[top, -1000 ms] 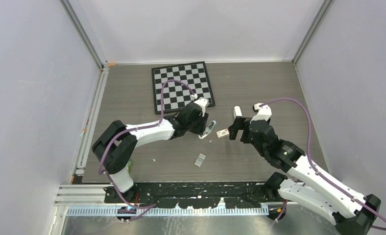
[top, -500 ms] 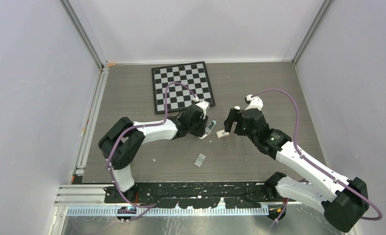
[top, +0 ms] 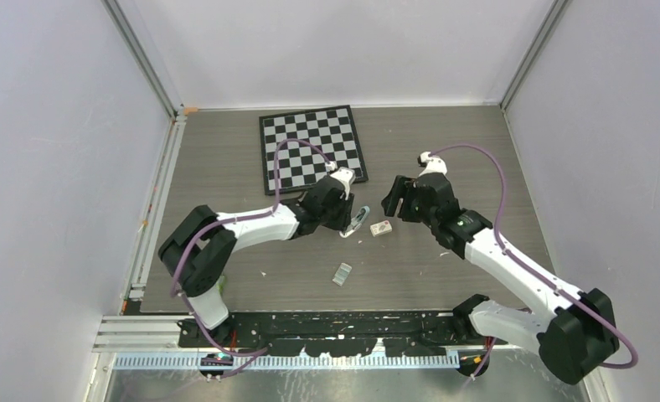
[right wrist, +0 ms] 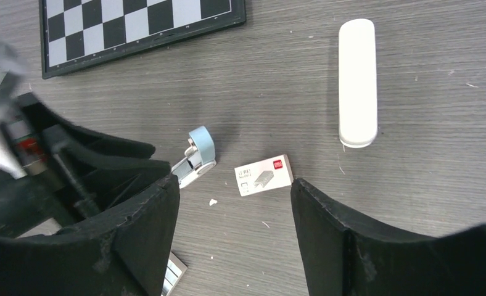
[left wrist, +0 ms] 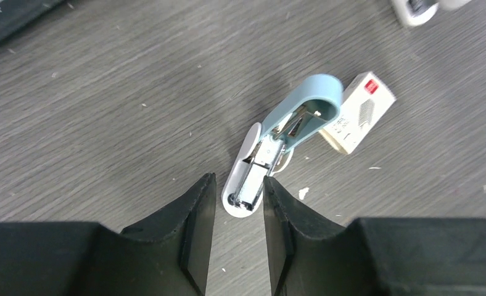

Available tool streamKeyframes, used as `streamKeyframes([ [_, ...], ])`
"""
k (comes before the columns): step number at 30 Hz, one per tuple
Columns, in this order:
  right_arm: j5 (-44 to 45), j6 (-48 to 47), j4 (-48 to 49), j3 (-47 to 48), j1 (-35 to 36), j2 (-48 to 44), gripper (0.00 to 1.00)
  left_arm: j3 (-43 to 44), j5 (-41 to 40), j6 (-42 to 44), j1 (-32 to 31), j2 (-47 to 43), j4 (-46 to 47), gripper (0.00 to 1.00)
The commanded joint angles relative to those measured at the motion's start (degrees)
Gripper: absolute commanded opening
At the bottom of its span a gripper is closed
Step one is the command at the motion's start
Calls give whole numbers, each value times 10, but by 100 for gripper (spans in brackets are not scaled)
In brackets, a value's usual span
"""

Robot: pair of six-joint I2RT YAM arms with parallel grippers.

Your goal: Load the staples into the stapler

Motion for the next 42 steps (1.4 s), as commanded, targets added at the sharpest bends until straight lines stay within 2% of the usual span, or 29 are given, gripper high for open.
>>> streamKeyframes([
  [1, -69, -2, 60, 40, -24, 47, 68, -8, -17, -45, 10, -69, -8, 36],
  [5, -147, -19, 81, 57, -45, 117, 68, -27, 0, -71, 11, -84, -10, 34],
  [9, -192, -32, 91, 83, -61, 175, 76, -61, 10, -87, 12, -92, 12, 34],
  [14, -245, -65, 61, 131, -85, 250, 73, -80, 28, -98, 13, -80, 47, 33],
  [18, -282, -74, 59, 142, -95, 275, 73, -86, 33, -100, 14, -68, 59, 32],
  [34, -348, -69, 59, 160, -96, 355, 47, -95, 42, -104, 16, -34, 94, 25],
  [42, -361, -64, 62, 148, -95, 339, 41, -95, 42, -101, 16, -28, 96, 20],
])
